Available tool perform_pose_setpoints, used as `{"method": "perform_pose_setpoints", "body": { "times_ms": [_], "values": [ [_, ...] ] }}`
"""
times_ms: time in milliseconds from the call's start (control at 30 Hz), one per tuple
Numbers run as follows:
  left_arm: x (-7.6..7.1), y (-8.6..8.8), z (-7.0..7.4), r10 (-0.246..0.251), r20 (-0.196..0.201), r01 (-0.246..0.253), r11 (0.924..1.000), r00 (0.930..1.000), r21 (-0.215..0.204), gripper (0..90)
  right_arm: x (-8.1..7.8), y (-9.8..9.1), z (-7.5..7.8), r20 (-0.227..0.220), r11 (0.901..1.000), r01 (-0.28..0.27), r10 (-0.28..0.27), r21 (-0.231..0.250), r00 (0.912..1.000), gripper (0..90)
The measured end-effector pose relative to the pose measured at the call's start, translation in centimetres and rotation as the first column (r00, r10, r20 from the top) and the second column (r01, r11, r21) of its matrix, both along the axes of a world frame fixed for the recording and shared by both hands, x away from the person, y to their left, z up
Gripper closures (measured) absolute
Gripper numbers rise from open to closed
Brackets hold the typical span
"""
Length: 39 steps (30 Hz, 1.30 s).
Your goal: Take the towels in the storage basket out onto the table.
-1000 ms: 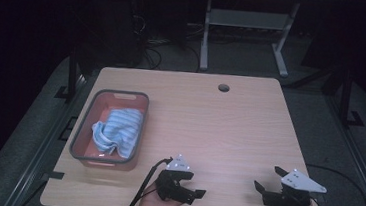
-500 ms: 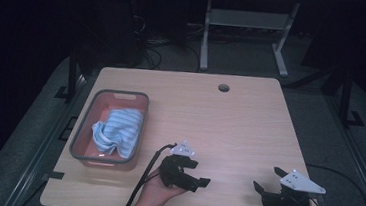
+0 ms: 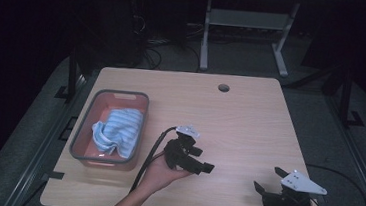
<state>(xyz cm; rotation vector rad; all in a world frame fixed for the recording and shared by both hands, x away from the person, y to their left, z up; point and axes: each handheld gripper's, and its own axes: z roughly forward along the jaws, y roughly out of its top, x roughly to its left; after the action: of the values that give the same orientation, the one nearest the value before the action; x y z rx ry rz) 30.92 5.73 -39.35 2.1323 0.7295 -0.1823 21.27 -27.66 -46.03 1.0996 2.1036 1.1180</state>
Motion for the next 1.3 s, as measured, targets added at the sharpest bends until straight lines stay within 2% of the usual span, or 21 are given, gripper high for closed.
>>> {"method": "perform_pose_setpoints", "body": {
  "times_ms": [167, 400, 633, 733, 1000, 1100, 1300],
  "values": [
    [0.8, 0.1, 0.8, -0.002, -0.002, 0.002, 1.0, 1.0, 0.003, 24.0, 0.0, 0.0, 0.0, -0.004, 1.0, 0.001, -0.001, 0.002, 1.0, 14.2],
    [1.6, 0.4, 1.9, 0.028, 0.014, -0.028, 0.9994, 0.9995, 0.02, 23.7, 0.1, 0.0, 0.0, 0.005, 1.0, -0.007, 0.007, -0.004, 1.0, 14.2],
    [2.1, 1.4, 3.0, 0.065, 0.046, -0.067, 0.9965, 0.9968, 0.05, 23.7, 0.0, 0.0, 0.0, 0.001, 1.0, -0.004, 0.004, -0.001, 1.0, 14.2],
    [2.2, 2.1, 3.3, 0.082, 0.047, -0.085, 0.9947, 0.9955, 0.058, 23.8, 0.1, 0.0, 0.0, 0.001, 1.0, -0.008, 0.008, -0.004, 1.0, 14.2],
    [2.4, 4.5, 4.7, 0.131, 0.074, -0.136, 0.9887, 0.9886, 0.064, 23.8, 0.1, 0.1, 0.0, 0.002, 1.0, -0.008, 0.008, -0.005, 1.0, 14.2],
    [2.6, 5.4, 4.9, 0.159, 0.06, -0.162, 0.985, 0.9854, 0.059, 23.8, 0.0, 0.1, 0.0, 0.002, 1.0, -0.006, 0.006, -0.006, 1.0, 14.2],
    [2.7, 7.0, 5.1, 0.201, 0.07, -0.206, 0.976, 0.977, 0.07, 23.8, 0.0, 0.2, 0.0, 0.003, 0.9999, -0.006, 0.006, -0.009, 1.0, 14.2]
  ]
}}
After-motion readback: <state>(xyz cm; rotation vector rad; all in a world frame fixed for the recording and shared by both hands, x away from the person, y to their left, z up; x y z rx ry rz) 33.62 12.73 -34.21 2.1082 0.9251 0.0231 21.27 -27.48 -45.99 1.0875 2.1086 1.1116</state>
